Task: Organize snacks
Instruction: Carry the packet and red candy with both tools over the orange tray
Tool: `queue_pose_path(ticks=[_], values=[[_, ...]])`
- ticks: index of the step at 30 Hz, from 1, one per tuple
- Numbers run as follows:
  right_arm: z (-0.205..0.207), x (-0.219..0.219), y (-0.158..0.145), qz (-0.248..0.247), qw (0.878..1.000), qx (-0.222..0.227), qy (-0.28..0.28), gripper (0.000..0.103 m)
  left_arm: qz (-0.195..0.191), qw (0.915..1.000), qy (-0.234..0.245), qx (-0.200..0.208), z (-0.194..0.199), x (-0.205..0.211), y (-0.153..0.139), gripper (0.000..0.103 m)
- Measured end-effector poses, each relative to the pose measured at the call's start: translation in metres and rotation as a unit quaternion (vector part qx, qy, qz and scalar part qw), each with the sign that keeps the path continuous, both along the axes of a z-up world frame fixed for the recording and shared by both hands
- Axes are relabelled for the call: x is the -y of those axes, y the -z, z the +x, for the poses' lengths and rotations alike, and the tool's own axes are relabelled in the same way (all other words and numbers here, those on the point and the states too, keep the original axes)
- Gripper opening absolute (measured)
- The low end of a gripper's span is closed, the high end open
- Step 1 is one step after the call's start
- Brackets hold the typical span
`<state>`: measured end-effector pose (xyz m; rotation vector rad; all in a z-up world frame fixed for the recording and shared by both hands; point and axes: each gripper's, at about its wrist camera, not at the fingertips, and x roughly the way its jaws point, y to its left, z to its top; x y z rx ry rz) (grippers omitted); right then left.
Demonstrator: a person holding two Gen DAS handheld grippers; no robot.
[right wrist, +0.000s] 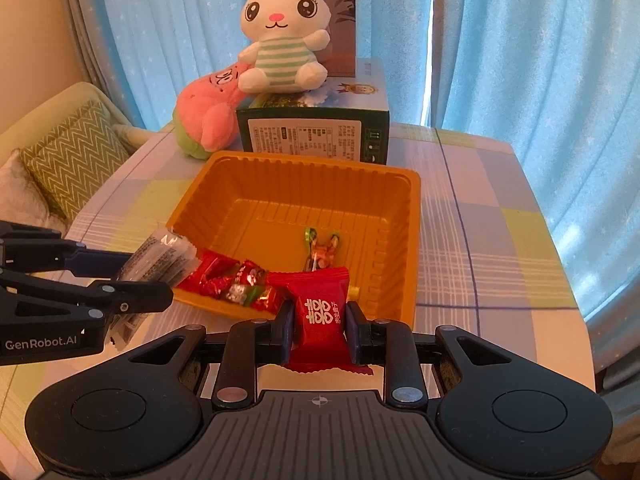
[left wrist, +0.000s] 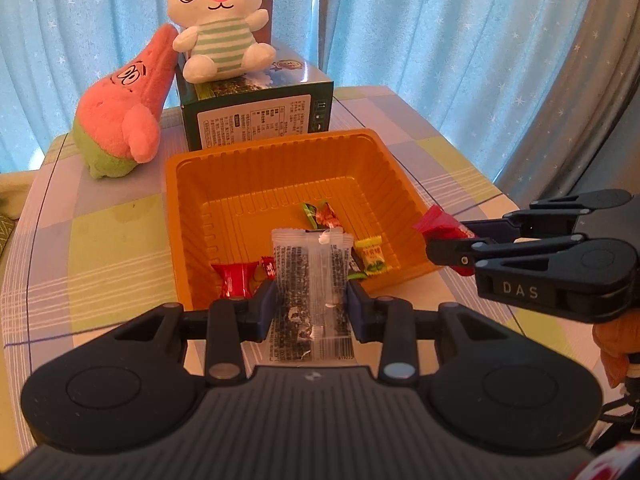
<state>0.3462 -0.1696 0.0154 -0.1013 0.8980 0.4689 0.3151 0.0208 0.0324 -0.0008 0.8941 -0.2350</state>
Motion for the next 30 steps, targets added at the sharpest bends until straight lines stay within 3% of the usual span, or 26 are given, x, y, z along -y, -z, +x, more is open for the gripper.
queue_pose_path(ticks=[6, 15, 30], values=[[0.03, -0.008, 0.004, -0.009, 1.0, -0.011, 0.003, 0.027, -0.009, 0.9997, -0.017, -0.014, 0.033, -0.013, 0.003, 0.034], [0.068, -0.018, 0.008, 0.018, 0.999, -0.026, 0.015, 0.027, -0.011, 0.9991, -0.035, -0.023, 0.072, -0.023, 0.012, 0.034], [0.087, -0.025, 0.027, 0.014, 0.999, -0.041, 0.03, 0.027, -0.019, 0.9981, -0.048, -0.035, 0.101, -0.03, 0.029, 0.034]])
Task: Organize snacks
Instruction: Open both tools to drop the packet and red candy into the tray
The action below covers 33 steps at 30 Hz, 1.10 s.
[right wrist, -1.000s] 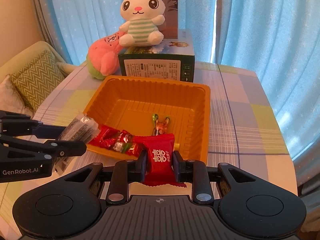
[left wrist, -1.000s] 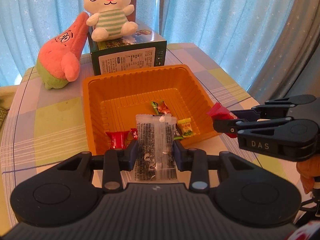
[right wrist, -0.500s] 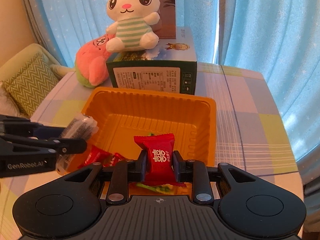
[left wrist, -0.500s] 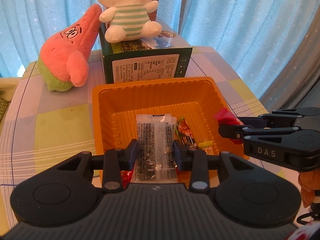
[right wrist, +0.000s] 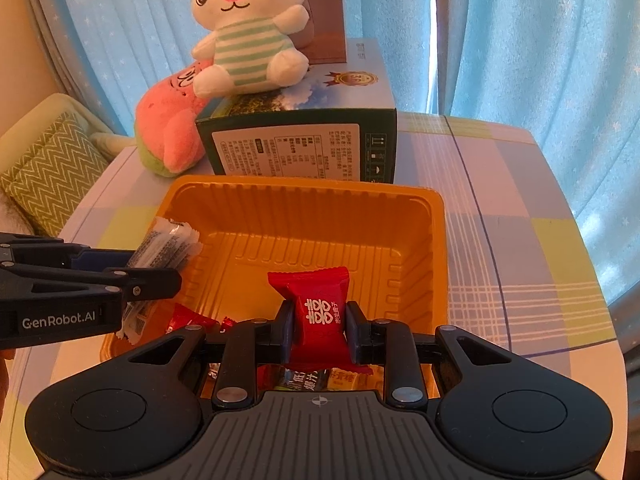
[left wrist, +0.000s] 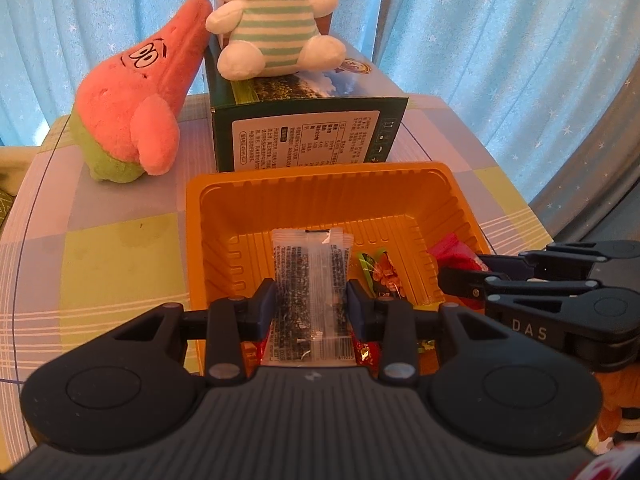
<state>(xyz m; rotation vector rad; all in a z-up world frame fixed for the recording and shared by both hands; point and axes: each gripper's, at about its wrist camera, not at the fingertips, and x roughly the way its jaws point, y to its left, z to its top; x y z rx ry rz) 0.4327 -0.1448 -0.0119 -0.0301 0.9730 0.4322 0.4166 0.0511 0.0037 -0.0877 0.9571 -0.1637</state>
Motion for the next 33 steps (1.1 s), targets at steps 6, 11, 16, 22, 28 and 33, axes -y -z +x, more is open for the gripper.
queue_pose_path(ticks=[6, 11, 16, 22, 28, 33], values=[[0.004, 0.002, 0.002, 0.0, 1.0, 0.0, 0.007, 0.027, -0.01, 0.9999, -0.005, -0.001, 0.009, -0.001, 0.004, 0.034], [0.005, 0.0, 0.002, 0.002, 1.0, 0.003, 0.007, 0.027, -0.012, 0.9999, -0.009, 0.003, 0.013, 0.0, 0.005, 0.034], [0.005, 0.001, 0.004, 0.003, 1.0, 0.001, 0.008, 0.027, -0.021, 0.9994, -0.023, 0.014, 0.016, -0.004, 0.006, 0.052], [0.006, 0.003, 0.009, 0.003, 1.0, -0.005, 0.014, 0.027, -0.012, 0.9996, -0.021, 0.016, 0.01, -0.007, 0.008, 0.052], [0.007, 0.0, 0.009, 0.013, 1.0, -0.01, 0.015, 0.027, -0.006, 0.9997, -0.018, 0.014, 0.006, -0.007, 0.011, 0.051], [0.009, -0.003, 0.004, 0.015, 1.0, -0.006, 0.014, 0.027, 0.001, 0.9998, -0.013, 0.013, 0.004, -0.006, 0.012, 0.051]])
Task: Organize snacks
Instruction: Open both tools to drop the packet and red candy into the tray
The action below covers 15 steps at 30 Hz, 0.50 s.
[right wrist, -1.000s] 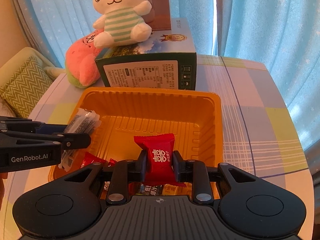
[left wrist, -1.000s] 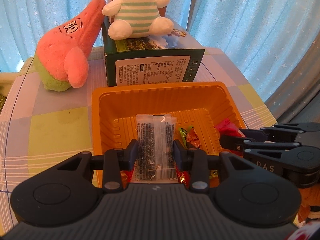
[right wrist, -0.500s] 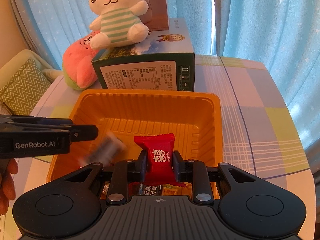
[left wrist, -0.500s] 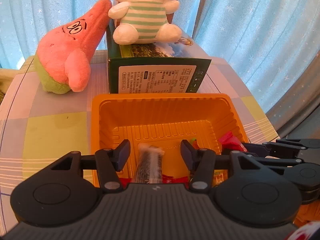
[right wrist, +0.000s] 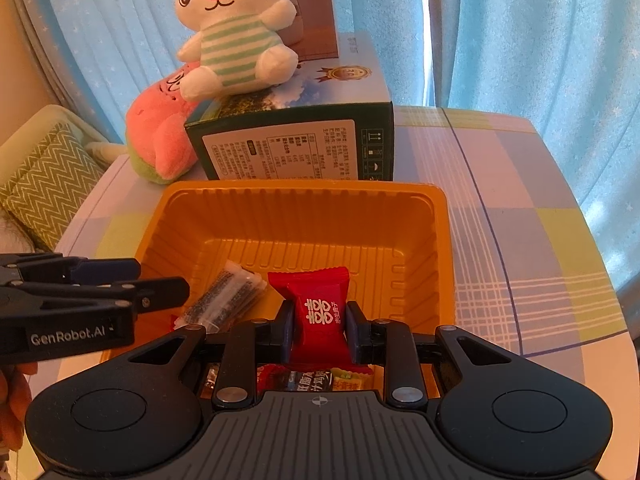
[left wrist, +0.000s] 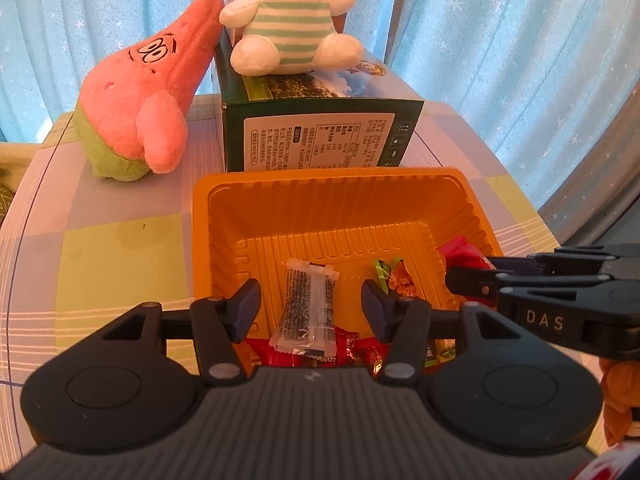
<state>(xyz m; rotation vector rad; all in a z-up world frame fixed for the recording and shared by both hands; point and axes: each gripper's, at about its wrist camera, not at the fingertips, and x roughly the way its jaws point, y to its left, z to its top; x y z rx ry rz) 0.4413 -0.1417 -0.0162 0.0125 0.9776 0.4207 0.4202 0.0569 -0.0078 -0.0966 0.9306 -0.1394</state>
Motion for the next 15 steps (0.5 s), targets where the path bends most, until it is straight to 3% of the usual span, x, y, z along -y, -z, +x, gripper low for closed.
queue_pose_path(ticks=[12, 15], values=[[0.0056, -0.0081, -0.0071, 0.001, 1.0, 0.005, -0.003, 0.027, 0.007, 1.0, 0.0, 0.003, -0.0014, -0.0046, -0.0018, 0.052], [0.0104, -0.0055, -0.0061, 0.05, 0.999, -0.006, -0.01, 0.028, 0.009, 0.9999, -0.002, 0.004, -0.0029, -0.0072, -0.0011, 0.052]])
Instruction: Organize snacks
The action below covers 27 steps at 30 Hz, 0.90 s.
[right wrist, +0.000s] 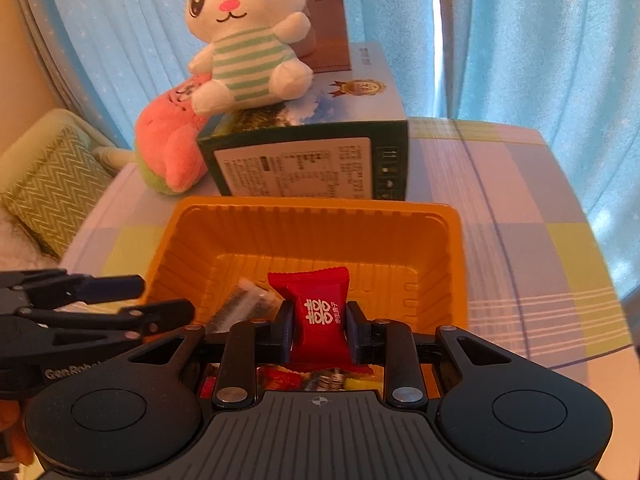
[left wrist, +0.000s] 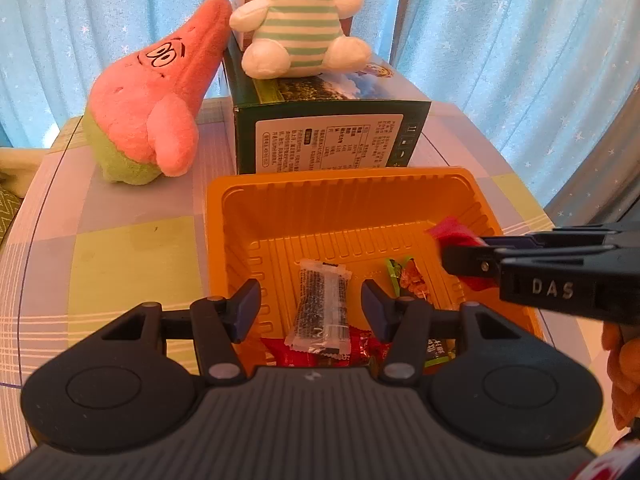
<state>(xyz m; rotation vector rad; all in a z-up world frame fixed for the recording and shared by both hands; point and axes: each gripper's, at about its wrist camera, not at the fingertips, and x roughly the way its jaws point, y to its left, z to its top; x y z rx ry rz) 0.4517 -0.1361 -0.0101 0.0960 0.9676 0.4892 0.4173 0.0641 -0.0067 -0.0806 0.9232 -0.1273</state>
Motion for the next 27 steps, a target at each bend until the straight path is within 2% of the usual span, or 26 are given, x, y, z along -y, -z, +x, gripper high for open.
queue_pose_path(ticks=[1, 3, 12, 16, 23, 27], values=[[0.003, 0.003, 0.001, 0.018, 1.0, -0.008, 0.006, 0.03, 0.001, 1.0, -0.002, 0.002, -0.002, -0.001, 0.0, 0.056], [0.004, 0.007, 0.0, 0.022, 0.999, -0.006, 0.031, 0.064, 0.007, 0.9999, -0.004, 0.006, -0.005, -0.003, 0.001, 0.067], [0.001, 0.012, 0.007, -0.012, 0.999, -0.009, 0.036, 0.065, 0.031, 0.9994, 0.0, 0.014, -0.011, -0.003, 0.002, 0.077], [0.0, 0.015, 0.01, -0.025, 0.999, -0.017, 0.04, 0.065, 0.06, 0.998, 0.004, 0.02, -0.014, 0.0, 0.001, 0.091], [-0.007, 0.023, 0.008, -0.036, 0.998, -0.023, 0.043, 0.066, 0.074, 0.997, -0.002, 0.023, -0.023, -0.002, -0.003, 0.1], [-0.013, 0.027, 0.002, -0.041, 0.998, -0.023, 0.047, 0.076, 0.07, 0.9974, -0.004, 0.018, -0.029, -0.001, -0.006, 0.1]])
